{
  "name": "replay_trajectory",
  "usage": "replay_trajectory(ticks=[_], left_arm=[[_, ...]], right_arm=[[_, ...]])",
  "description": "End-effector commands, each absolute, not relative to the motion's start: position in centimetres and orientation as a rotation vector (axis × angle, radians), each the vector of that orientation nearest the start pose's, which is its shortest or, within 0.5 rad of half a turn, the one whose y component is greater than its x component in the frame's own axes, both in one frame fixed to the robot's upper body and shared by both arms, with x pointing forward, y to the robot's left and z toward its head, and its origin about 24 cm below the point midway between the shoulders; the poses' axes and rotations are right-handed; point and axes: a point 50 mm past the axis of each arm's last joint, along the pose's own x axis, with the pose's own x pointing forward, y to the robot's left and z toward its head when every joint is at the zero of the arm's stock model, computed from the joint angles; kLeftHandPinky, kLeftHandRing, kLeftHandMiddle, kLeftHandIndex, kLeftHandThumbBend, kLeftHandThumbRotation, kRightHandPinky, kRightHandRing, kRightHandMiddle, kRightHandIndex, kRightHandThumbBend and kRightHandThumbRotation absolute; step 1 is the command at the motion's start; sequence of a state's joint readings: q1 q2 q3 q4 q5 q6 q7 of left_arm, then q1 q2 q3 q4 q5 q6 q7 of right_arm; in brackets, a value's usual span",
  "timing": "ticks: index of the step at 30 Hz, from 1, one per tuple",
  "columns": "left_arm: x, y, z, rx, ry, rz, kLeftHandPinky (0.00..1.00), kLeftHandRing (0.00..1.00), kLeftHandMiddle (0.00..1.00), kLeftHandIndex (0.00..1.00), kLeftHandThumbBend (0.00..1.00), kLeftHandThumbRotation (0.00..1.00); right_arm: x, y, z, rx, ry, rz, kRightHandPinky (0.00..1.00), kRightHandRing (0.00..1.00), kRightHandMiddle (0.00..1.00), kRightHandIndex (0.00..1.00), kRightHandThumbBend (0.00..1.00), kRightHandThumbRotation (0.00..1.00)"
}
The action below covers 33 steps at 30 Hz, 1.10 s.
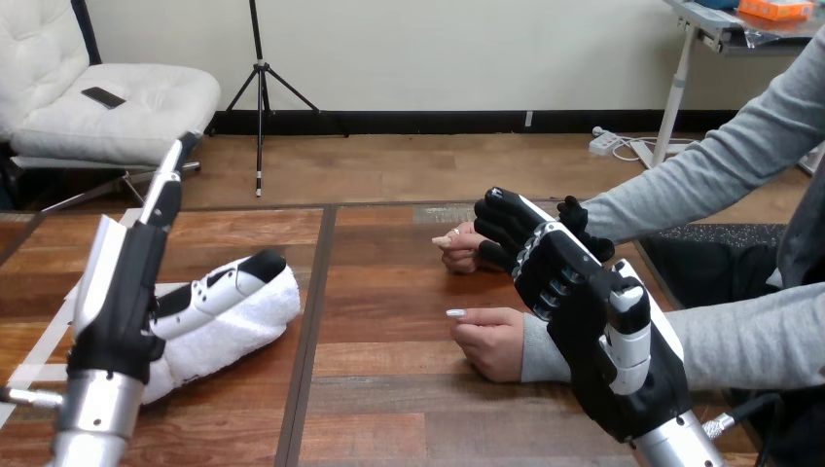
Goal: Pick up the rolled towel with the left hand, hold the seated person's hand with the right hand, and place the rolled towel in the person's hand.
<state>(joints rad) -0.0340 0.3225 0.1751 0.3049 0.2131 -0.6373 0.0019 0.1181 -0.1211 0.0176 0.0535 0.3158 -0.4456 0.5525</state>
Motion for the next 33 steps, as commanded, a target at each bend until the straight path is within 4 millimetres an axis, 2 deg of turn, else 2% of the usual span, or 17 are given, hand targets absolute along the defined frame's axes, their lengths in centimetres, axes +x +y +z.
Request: replay_trajectory(ticks=[1, 12, 33], left_arm=[[26.8, 24.2, 8.7, 0.598, -0.442, 0.053, 0.95, 0.97, 0.98, 0.98, 1.00, 0.68], [28.3, 25.1, 9.6, 0.703, -0.397, 0.073, 0.90, 0.93, 0.96, 0.98, 1.00, 0.68], [31.5, 25.9, 9.9, 0.917, -0.298, 0.082, 0.85, 0.95, 0.98, 1.00, 1.00, 0.69]], right_arm=[[23.1, -15.8, 6.6, 0.076, -0.421, 0.473, 0.95, 0.94, 0.92, 0.89, 1.00, 1.00], [23.1, -15.8, 6.7, 0.074, -0.427, 0.478, 0.94, 0.94, 0.92, 0.89, 1.00, 1.00], [22.9, -16.1, 6.8, 0.080, -0.425, 0.473, 0.95, 0.94, 0.92, 0.89, 1.00, 1.00]])
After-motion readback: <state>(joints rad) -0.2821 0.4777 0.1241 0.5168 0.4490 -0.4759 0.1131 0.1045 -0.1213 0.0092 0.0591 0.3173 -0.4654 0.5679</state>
